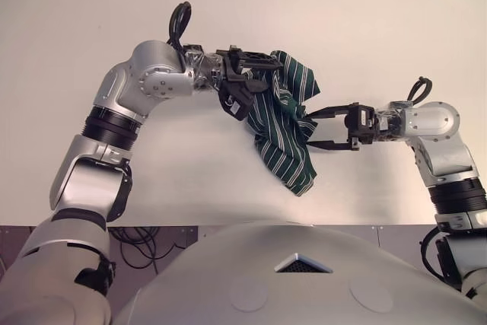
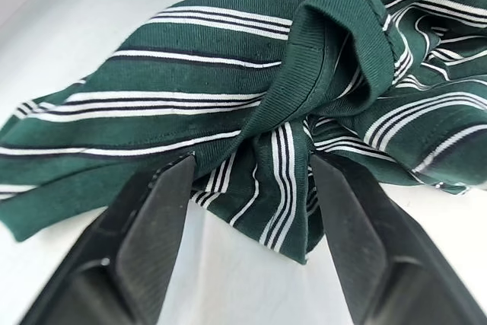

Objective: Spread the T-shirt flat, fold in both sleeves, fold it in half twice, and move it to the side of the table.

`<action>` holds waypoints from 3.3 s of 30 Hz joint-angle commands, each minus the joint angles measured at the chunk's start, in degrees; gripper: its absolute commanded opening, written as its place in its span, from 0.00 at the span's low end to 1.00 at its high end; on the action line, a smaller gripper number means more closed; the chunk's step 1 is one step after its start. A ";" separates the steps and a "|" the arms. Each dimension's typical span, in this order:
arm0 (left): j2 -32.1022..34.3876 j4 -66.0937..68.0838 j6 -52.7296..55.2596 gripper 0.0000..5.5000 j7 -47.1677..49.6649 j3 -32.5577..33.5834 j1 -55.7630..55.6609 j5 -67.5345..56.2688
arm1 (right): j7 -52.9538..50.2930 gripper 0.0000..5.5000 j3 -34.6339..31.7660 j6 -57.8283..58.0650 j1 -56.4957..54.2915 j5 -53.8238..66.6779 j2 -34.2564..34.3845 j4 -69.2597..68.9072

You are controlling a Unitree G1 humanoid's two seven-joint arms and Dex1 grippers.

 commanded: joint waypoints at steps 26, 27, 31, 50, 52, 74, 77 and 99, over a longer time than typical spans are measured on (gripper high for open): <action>2.08 19.53 -7.95 0.01 4.13 -5.45 -16.09 3.84 | -1.76 0.51 0.97 -0.79 -1.06 0.20 0.56 -1.54; 2.13 20.04 -8.34 0.01 4.21 -5.58 -16.31 3.86 | -1.77 0.51 0.88 -0.72 -1.04 0.27 0.49 -1.66; 1.89 22.50 -9.34 0.04 3.83 -5.68 -17.18 2.56 | -1.95 0.51 0.58 -0.69 -0.92 0.40 0.36 -1.85; -0.27 25.30 -13.24 0.50 6.09 -9.77 -18.73 7.66 | -2.65 0.51 0.71 -1.31 -0.79 0.24 0.38 -1.70; -0.33 25.09 -13.88 0.50 7.96 -10.44 -18.42 9.96 | -2.67 0.51 0.78 -1.34 -0.84 0.23 0.50 -1.65; -1.35 21.51 -13.19 0.31 5.18 -13.14 -18.70 9.03 | -3.50 0.51 1.14 -1.26 -0.61 0.09 0.72 -2.36; -1.46 21.70 -12.74 0.23 4.59 -13.32 -18.95 8.74 | -3.57 0.51 1.16 -1.17 -0.59 0.13 0.63 -2.45; 4.63 4.97 14.17 0.01 -7.13 3.24 -0.17 -30.15 | -15.74 0.51 -8.83 9.11 8.22 16.70 8.17 -12.03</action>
